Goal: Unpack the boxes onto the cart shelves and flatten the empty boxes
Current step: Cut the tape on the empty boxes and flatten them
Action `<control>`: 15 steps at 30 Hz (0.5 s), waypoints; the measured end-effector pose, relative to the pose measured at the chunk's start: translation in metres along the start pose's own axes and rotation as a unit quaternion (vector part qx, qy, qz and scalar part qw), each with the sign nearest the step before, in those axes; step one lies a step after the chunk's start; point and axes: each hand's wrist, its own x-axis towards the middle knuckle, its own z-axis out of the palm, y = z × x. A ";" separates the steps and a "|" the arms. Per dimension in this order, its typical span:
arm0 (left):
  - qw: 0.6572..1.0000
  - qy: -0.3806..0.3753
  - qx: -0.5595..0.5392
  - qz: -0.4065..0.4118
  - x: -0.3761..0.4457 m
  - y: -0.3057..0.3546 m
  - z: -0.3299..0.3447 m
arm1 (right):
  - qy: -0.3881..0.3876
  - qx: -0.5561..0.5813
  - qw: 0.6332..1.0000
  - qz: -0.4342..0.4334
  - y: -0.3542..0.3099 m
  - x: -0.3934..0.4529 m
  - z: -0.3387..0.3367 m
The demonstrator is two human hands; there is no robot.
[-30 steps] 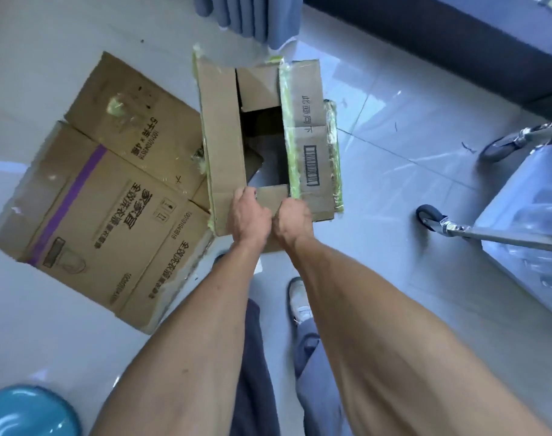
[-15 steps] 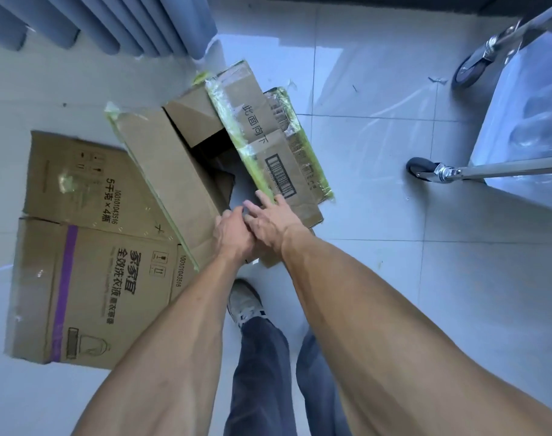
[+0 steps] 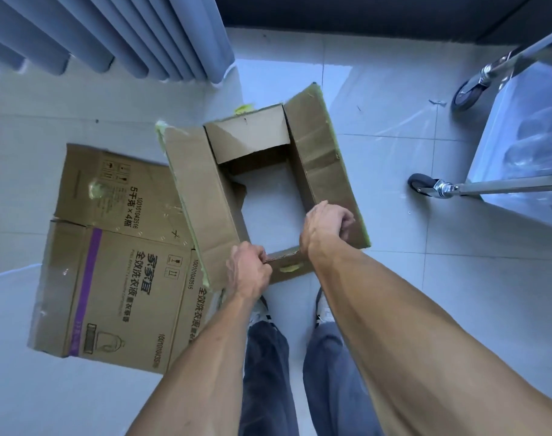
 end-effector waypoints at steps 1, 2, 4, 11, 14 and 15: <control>1.000 0.004 -0.021 0.008 -0.007 0.002 0.001 | -0.010 0.030 0.999 -0.001 0.005 0.000 0.005; 0.999 0.010 -0.049 0.008 -0.014 0.005 0.002 | -0.014 0.069 0.997 -0.014 0.007 0.001 0.010; 0.994 0.044 -0.099 0.007 -0.022 0.013 -0.001 | -0.009 0.133 0.987 -0.090 0.008 0.000 0.019; 0.980 0.132 -0.124 0.086 -0.024 0.039 -0.034 | -0.121 0.268 0.942 -0.161 0.000 -0.008 0.017; 0.959 0.253 -0.091 0.094 -0.019 0.050 -0.059 | -0.080 0.360 0.923 -0.113 0.008 -0.015 0.028; 0.952 0.292 -0.072 0.061 -0.011 0.055 -0.072 | -0.085 0.375 0.918 -0.096 0.011 -0.017 0.035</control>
